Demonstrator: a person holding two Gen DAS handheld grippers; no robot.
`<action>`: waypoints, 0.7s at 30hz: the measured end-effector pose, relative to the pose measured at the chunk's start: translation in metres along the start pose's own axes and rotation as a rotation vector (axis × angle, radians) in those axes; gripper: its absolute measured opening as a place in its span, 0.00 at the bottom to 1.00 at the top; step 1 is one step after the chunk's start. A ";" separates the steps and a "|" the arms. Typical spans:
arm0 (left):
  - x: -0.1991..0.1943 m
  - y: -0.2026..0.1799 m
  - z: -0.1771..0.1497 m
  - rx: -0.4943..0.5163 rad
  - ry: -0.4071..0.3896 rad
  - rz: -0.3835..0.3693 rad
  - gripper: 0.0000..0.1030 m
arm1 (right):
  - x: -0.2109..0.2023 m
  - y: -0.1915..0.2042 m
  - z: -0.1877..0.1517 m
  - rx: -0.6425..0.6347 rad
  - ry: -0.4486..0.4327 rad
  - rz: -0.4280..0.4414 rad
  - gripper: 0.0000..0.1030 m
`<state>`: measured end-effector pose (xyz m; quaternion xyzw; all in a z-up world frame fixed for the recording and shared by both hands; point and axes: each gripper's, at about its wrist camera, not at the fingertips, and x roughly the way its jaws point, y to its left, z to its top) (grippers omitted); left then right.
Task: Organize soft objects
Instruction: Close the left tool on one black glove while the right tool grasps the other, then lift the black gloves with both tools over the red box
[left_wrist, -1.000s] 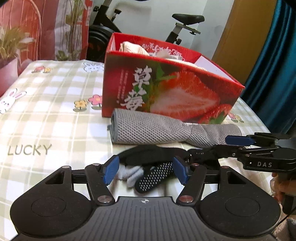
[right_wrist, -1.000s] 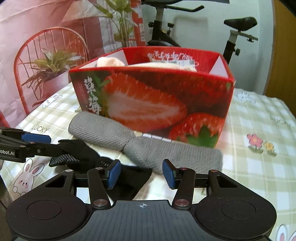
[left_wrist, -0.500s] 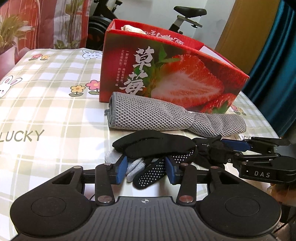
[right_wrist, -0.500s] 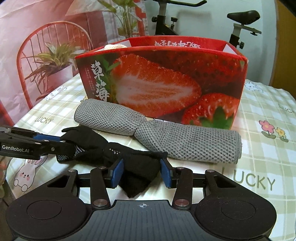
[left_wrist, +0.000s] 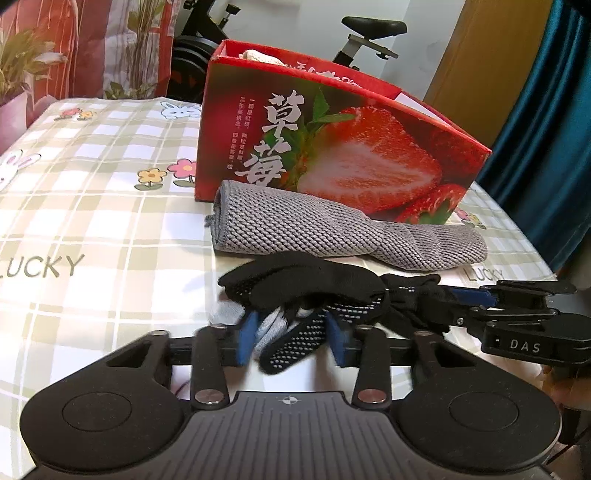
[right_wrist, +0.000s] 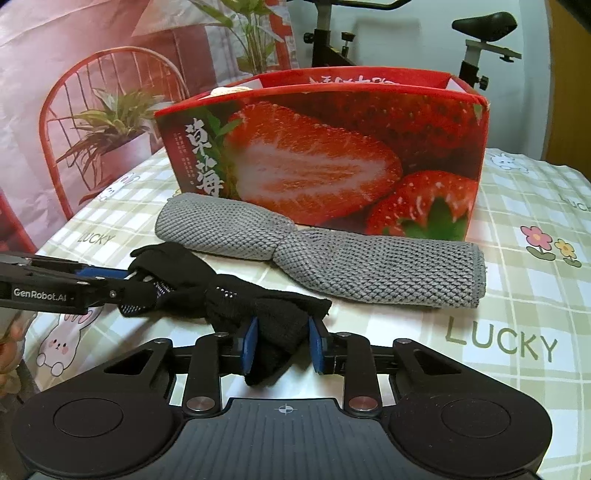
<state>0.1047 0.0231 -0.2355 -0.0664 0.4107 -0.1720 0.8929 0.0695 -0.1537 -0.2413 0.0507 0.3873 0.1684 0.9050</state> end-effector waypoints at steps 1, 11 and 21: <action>0.000 0.001 -0.001 -0.008 0.004 -0.010 0.18 | 0.000 0.001 0.000 0.000 -0.001 0.007 0.23; -0.013 -0.005 0.001 0.004 -0.045 -0.032 0.13 | -0.015 0.006 0.007 -0.018 -0.053 0.025 0.13; -0.046 -0.025 0.043 0.058 -0.183 -0.070 0.13 | -0.052 0.003 0.049 -0.044 -0.204 0.016 0.13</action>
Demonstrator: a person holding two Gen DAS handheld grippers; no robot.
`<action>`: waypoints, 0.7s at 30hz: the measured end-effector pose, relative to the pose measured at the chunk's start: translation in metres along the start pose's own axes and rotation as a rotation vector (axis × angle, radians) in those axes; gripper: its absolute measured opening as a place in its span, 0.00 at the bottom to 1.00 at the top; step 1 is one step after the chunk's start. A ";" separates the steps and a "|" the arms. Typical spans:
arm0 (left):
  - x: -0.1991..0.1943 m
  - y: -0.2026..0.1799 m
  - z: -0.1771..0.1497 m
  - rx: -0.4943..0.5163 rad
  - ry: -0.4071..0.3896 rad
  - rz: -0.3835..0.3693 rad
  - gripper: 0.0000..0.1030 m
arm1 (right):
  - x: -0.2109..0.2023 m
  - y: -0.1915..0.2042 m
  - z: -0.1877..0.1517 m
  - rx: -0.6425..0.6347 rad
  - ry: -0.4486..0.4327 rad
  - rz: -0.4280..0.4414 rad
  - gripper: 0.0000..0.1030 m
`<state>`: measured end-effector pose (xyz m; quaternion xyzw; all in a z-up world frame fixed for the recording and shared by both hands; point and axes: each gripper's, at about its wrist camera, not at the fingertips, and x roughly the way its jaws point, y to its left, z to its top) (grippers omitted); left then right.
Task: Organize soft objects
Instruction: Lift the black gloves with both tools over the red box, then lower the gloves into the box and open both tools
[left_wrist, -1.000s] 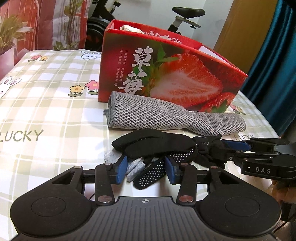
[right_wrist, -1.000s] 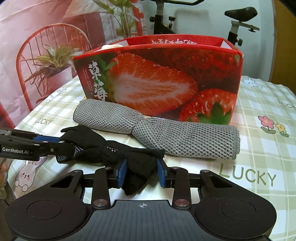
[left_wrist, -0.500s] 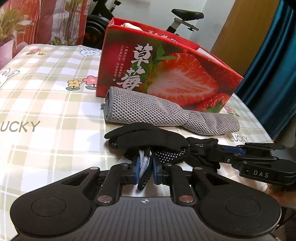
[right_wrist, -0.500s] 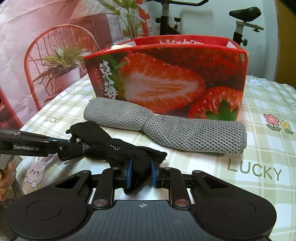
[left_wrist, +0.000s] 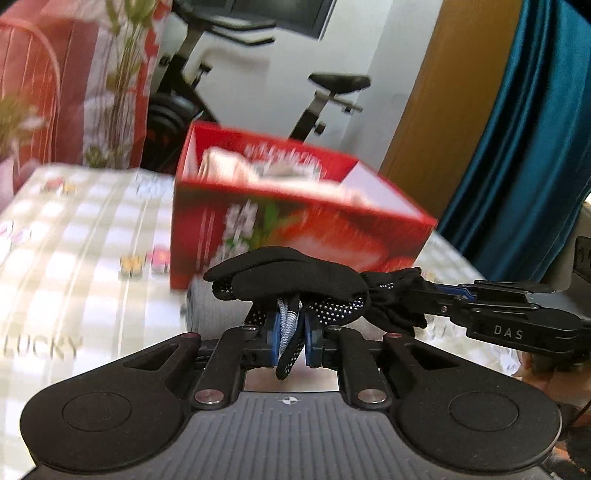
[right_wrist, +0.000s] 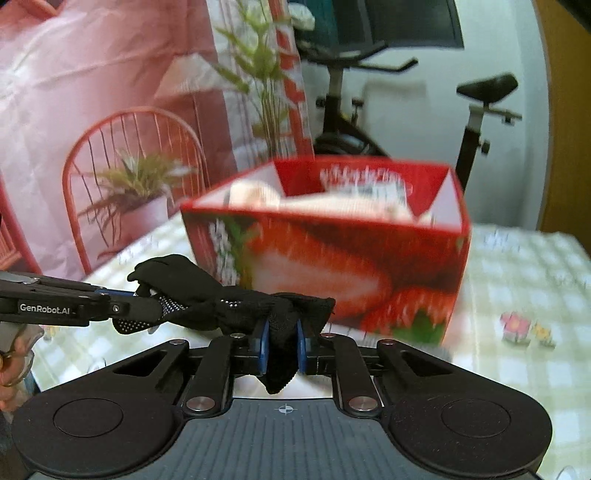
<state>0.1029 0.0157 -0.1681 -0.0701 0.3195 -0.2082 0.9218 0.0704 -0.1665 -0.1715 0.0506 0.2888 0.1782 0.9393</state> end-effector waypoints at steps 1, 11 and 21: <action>-0.001 -0.002 0.008 0.008 -0.011 -0.003 0.13 | -0.002 -0.002 0.007 -0.006 -0.013 -0.001 0.13; 0.020 -0.008 0.076 0.048 -0.063 -0.007 0.13 | 0.008 -0.022 0.079 -0.053 -0.092 -0.028 0.13; 0.067 0.007 0.111 0.036 0.012 0.010 0.14 | 0.051 -0.041 0.118 -0.102 -0.058 -0.076 0.13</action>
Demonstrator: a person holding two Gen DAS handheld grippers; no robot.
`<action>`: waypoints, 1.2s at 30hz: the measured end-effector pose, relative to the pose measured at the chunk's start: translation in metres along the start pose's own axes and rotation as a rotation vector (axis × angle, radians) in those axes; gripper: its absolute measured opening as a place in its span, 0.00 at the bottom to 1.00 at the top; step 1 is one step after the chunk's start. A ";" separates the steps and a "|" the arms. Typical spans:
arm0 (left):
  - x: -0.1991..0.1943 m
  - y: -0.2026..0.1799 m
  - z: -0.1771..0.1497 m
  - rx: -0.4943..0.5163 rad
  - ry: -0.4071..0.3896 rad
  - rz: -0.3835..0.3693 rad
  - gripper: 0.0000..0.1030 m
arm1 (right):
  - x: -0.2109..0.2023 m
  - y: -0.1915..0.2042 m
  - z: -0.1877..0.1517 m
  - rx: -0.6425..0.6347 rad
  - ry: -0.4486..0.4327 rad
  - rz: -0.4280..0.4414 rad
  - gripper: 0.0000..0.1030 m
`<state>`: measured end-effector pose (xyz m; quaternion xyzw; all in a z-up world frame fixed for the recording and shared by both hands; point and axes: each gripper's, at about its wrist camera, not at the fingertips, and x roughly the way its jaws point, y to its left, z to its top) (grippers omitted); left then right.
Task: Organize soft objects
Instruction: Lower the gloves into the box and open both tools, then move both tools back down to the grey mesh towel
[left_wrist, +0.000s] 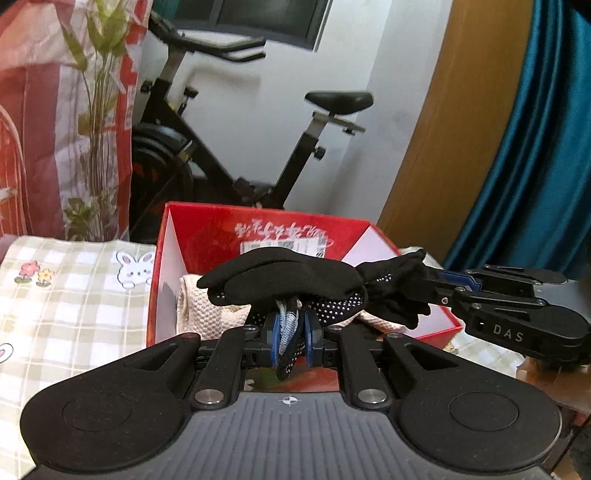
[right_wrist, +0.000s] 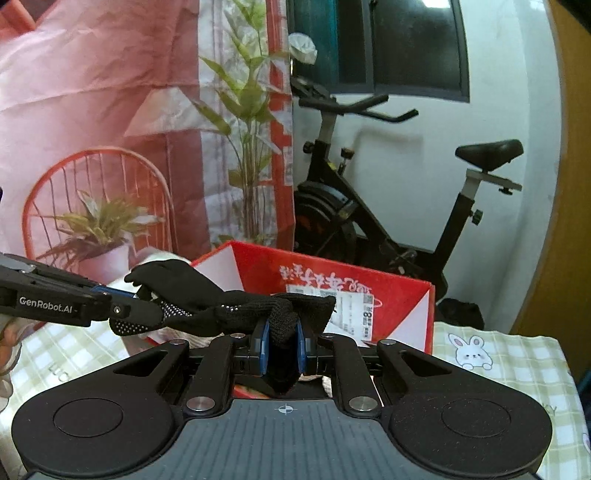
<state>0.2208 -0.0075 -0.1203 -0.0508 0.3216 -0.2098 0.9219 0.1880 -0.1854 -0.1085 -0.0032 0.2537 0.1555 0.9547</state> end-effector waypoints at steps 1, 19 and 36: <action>0.005 0.002 0.000 -0.006 0.012 0.001 0.14 | 0.004 -0.001 -0.001 -0.001 0.012 -0.001 0.13; -0.012 -0.008 -0.023 0.052 -0.052 0.138 1.00 | 0.001 -0.004 -0.045 0.038 0.030 -0.108 0.79; -0.025 -0.006 -0.057 0.031 -0.063 0.337 1.00 | -0.032 -0.012 -0.090 0.166 -0.041 -0.174 1.00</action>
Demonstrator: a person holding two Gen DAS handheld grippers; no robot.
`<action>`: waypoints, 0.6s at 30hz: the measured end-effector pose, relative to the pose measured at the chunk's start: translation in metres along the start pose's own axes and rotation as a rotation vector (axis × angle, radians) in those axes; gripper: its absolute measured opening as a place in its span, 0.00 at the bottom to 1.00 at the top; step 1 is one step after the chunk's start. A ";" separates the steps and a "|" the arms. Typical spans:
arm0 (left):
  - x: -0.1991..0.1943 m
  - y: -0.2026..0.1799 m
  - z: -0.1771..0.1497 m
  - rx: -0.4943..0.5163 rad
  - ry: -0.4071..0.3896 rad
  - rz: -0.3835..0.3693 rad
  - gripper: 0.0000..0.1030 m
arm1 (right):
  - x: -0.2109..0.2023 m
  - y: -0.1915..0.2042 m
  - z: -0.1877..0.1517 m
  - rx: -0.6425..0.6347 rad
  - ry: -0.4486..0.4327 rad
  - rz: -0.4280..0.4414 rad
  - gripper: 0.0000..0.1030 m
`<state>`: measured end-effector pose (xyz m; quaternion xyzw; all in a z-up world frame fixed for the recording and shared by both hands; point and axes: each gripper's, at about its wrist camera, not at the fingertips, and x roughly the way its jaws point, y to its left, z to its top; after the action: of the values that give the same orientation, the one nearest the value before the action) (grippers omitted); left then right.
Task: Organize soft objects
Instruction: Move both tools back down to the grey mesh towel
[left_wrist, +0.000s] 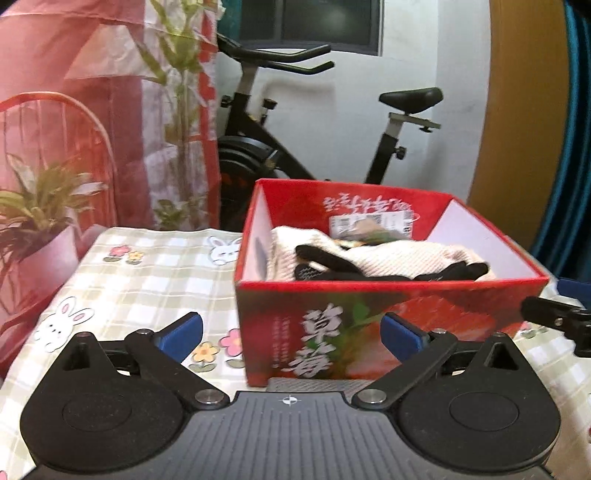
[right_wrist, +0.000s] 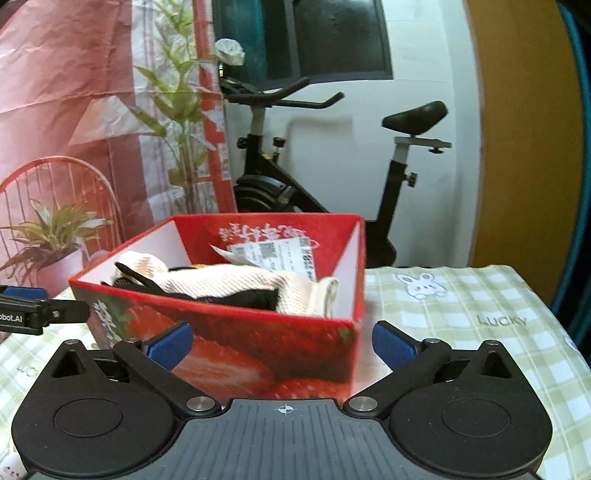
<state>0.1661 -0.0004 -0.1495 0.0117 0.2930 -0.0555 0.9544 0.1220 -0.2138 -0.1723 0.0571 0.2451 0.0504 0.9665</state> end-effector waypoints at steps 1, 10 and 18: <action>0.000 0.000 -0.002 0.005 0.002 -0.001 1.00 | -0.001 -0.001 -0.004 0.002 0.000 -0.008 1.00; 0.009 0.004 -0.024 -0.023 0.043 -0.025 1.00 | 0.011 -0.004 -0.040 -0.008 0.070 -0.090 1.00; 0.024 0.001 -0.039 0.034 0.123 -0.026 1.00 | 0.025 -0.004 -0.067 -0.022 0.142 -0.116 1.00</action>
<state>0.1648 -0.0001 -0.1952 0.0274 0.3504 -0.0719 0.9334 0.1125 -0.2091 -0.2432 0.0283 0.3155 0.0008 0.9485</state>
